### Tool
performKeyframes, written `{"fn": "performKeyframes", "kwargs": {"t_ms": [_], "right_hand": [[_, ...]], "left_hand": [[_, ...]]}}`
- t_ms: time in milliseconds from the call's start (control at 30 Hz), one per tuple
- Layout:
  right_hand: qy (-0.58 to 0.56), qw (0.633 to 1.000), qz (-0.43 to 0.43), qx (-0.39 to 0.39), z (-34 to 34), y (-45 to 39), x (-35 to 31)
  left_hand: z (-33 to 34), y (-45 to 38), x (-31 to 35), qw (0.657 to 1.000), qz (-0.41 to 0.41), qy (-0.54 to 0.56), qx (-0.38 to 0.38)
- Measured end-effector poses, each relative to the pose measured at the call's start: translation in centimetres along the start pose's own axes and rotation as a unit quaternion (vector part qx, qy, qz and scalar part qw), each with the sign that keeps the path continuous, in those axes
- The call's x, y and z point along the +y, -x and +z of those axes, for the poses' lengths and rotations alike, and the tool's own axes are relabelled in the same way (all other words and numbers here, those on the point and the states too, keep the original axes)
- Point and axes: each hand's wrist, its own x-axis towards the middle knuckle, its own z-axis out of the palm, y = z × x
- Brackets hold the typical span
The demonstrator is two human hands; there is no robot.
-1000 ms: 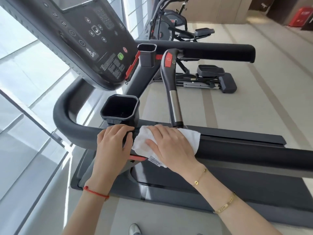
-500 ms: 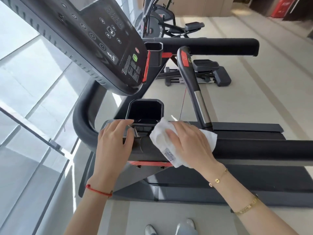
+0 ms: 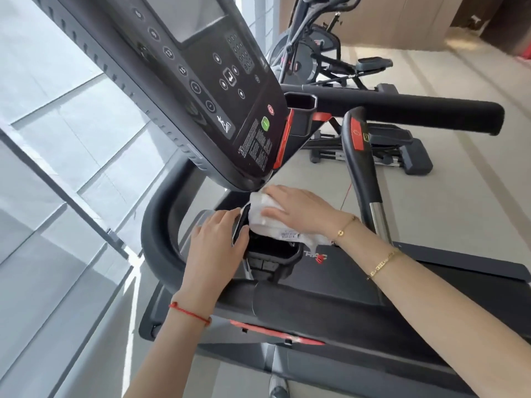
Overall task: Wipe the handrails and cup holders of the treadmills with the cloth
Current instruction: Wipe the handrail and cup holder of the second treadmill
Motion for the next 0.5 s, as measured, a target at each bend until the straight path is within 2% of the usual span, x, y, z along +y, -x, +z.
{"fn": "performKeyframes", "kwargs": {"t_ms": [133, 300, 500], "right_hand": [[-0.019, 1.0, -0.01, -0.012, 0.4, -0.5, 1.0], [-0.093, 0.994, 0.057, 0.025, 1.1, 2.4, 2.9], [-0.064, 0.998, -0.012, -0.019, 0.2, -0.5, 0.3]], "left_hand": [[0.6, -0.3, -0.4, 1.0, -0.009, 0.006, -0.01], [0.9, 0.0, -0.5, 1.0, -0.005, 0.029, -0.007], [1.1, -0.2, -0.5, 0.999, 0.004, 0.045, -0.007]]}}
